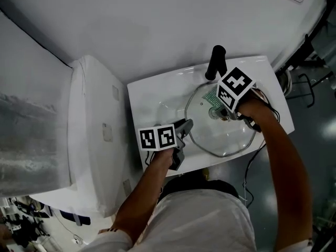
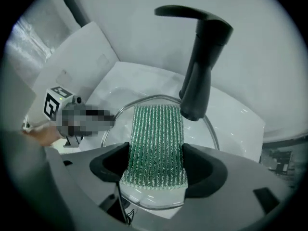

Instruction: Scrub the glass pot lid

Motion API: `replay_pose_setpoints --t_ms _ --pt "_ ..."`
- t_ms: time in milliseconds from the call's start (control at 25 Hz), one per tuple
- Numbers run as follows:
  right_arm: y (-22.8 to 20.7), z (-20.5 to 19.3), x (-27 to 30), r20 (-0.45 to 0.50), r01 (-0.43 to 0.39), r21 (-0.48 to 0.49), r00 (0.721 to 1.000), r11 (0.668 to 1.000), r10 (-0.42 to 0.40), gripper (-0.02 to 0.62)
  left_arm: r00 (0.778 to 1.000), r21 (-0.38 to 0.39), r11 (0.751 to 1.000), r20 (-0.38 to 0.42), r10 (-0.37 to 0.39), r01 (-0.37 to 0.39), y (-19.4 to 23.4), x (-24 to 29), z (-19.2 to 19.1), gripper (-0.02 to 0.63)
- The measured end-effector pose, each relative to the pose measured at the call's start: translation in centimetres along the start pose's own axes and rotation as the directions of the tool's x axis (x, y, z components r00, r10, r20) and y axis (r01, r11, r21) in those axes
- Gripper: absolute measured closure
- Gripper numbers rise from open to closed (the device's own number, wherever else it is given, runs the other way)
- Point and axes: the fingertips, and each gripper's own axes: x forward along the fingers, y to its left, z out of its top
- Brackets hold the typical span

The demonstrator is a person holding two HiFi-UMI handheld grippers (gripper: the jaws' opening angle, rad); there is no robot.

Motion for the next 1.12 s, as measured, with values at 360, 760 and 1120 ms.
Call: replay_pose_setpoints --t_ms 360,760,1120 --pt "-3.7 -1.0 -0.6 0.018 -0.052 0.136 0.999 0.989 0.05 0.256 1.0 0.007 1.0 -0.017 -0.011 0.012 -0.1 0.1 0.0 0.489" --pt "-8.3 -4.7 -1.3 0.197 -0.126 0.371 0.979 0.92 0.055 0.256 1.0 0.003 1.0 -0.02 -0.012 0.012 -0.1 0.0 0.0 0.5" --pt "-1.8 -4.2 -6.2 0.331 0.116 0.119 0.932 0.986 -0.149 0.256 1.0 -0.03 0.999 0.0 -0.02 0.02 0.1 -0.1 0.0 0.509"
